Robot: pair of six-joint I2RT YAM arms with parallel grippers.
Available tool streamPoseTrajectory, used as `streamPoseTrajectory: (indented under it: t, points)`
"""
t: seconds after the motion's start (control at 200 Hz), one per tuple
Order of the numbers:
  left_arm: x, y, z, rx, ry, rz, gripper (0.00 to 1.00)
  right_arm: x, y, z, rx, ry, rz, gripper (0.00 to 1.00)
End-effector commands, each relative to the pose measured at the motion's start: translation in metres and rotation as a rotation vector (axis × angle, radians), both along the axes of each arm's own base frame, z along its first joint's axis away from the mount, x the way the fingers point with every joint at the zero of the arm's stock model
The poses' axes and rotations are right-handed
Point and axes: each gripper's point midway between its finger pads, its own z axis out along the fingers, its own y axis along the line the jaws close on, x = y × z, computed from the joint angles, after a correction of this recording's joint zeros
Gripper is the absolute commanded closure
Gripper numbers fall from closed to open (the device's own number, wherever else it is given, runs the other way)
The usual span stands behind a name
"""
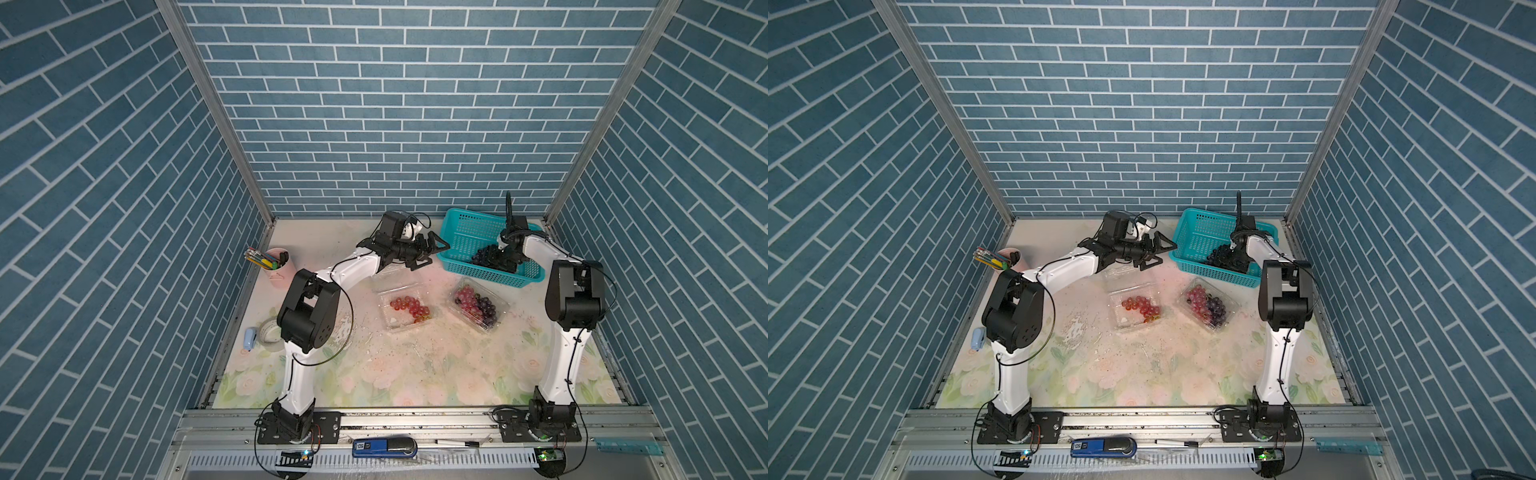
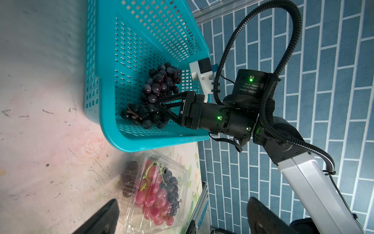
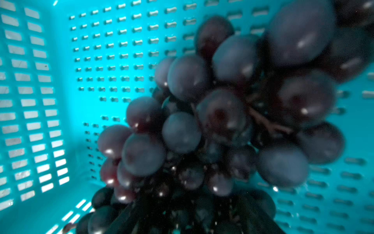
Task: Pack grapes into containers
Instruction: Pick up the grape from the basket.
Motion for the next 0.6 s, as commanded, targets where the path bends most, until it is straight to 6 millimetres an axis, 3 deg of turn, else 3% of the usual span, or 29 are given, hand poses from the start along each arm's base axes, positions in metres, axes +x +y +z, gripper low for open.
streamPoseTrajectory:
  t: [0.0, 0.035, 0.05, 0.08, 0.3, 0.465, 0.595]
  points:
    - [0.001, -0.001, 0.011, -0.020, -0.026, -0.009, 0.00, -0.002, 0.018, -0.005, 0.042, 0.037, 0.034, 0.35]
    - [0.001, 0.000, 0.011, -0.018, -0.026, -0.008, 0.00, 0.000, 0.025, 0.000, 0.059, 0.026, 0.042, 0.37]
    - [0.001, 0.000, 0.010, -0.017, -0.027, -0.006, 0.00, 0.000, 0.028, -0.010, 0.065, 0.046, 0.045, 0.37]
    - [0.001, 0.000, 0.010, -0.018, -0.026, -0.004, 0.00, 0.002, 0.035, -0.009, 0.082, 0.044, 0.055, 0.38]
    - [0.003, 0.004, 0.010, -0.016, -0.024, 0.004, 0.00, 0.023, 0.082, 0.032, 0.232, -0.059, 0.118, 0.40]
    - [0.004, 0.006, 0.010, -0.015, -0.024, 0.008, 0.00, 0.040, 0.087, 0.050, 0.261, -0.108, 0.112, 0.41]
    - [0.003, 0.008, 0.009, -0.012, -0.021, 0.010, 0.00, 0.043, 0.077, 0.055, 0.205, -0.113, 0.101, 0.41]
